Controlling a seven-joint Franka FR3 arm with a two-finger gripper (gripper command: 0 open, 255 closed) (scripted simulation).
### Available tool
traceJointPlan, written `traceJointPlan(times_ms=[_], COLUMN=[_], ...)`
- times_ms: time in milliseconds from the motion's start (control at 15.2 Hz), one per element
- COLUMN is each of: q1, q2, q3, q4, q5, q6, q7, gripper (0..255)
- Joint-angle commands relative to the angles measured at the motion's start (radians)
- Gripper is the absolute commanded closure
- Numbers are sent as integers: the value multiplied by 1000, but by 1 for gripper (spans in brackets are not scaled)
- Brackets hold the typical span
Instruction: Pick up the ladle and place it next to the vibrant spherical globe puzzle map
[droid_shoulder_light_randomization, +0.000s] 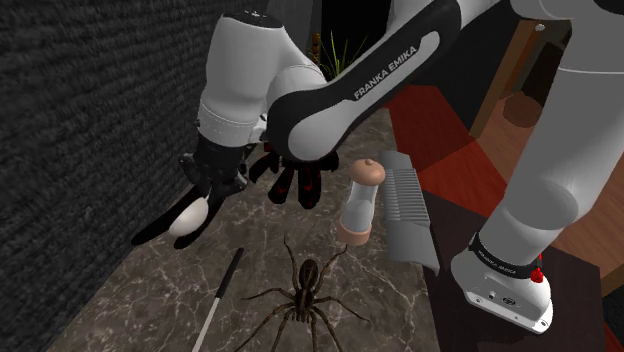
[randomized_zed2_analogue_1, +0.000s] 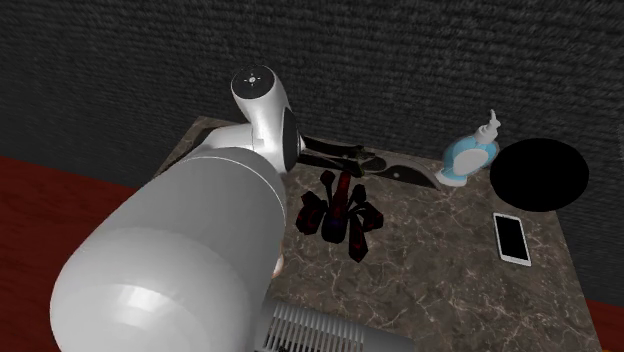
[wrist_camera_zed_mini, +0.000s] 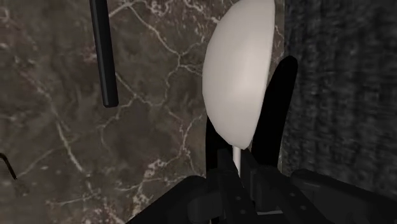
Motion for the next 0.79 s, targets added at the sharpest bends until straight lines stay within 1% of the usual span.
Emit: traceJointPlan(times_ms=[0,330,726], q1=[-14,-41,-63], q2=[-20,-64,-112], q3=[15,44,62], q4=[6,36,82], q5=[32,105,180], q6=[-17,-72,-142], q7=[-21,-74,-126], gripper=[255,255,255])
